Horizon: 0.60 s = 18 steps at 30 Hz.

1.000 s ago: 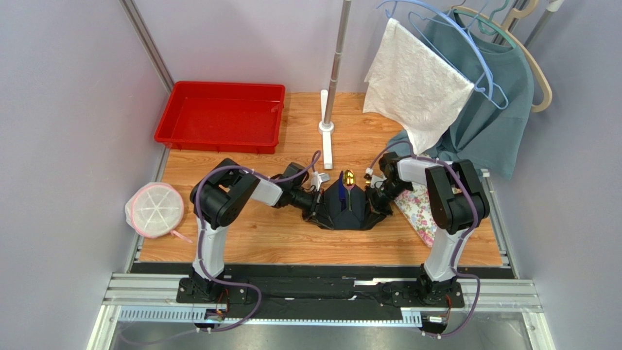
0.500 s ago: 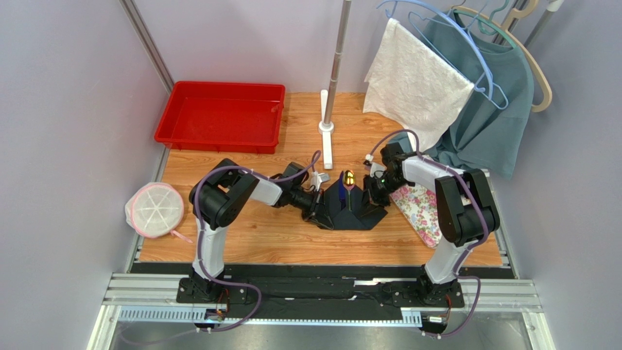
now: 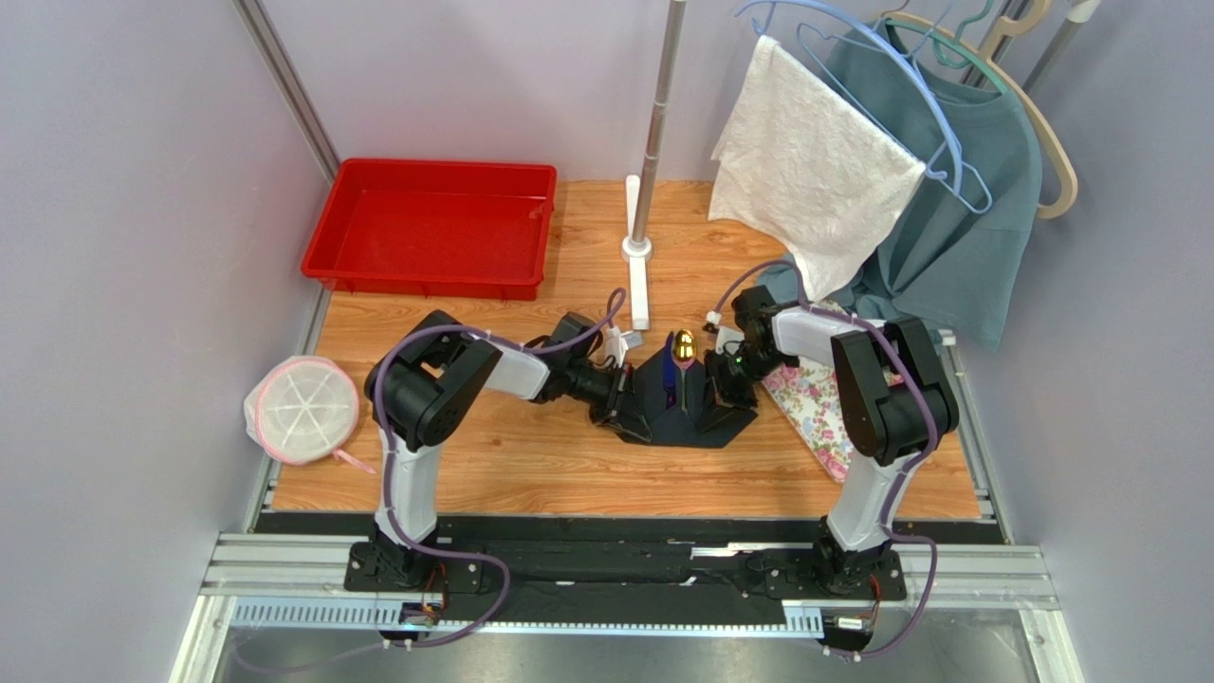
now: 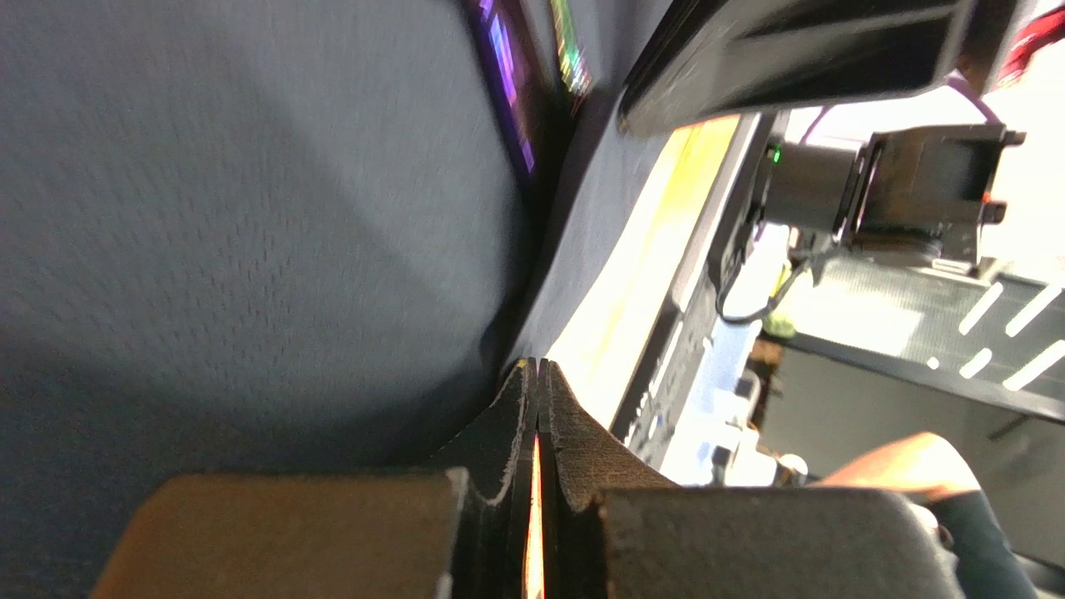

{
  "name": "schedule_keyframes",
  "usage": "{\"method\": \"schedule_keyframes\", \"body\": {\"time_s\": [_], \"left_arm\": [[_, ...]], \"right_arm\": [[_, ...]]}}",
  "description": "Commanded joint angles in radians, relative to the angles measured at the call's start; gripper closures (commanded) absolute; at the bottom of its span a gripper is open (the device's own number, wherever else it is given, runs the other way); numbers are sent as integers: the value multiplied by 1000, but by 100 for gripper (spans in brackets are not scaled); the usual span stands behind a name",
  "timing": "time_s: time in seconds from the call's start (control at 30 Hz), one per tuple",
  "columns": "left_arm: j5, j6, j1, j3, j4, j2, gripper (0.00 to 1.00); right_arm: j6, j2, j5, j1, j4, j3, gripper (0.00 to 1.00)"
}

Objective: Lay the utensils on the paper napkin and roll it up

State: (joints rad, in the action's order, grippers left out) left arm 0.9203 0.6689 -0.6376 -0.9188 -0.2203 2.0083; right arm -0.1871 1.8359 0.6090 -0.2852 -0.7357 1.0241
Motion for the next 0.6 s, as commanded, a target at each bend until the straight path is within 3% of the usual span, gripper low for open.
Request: {"method": "schedule_keyframes", "body": {"time_s": [0.0,0.57], "left_arm": [[-23,20,4,-11,-111,-57,95],[-75,179,-51,-135,-306,98,92]], "right_arm": [[-3,11,-41,-2,32,10,99],[-14,3,-35,0,32,10,99]]}}
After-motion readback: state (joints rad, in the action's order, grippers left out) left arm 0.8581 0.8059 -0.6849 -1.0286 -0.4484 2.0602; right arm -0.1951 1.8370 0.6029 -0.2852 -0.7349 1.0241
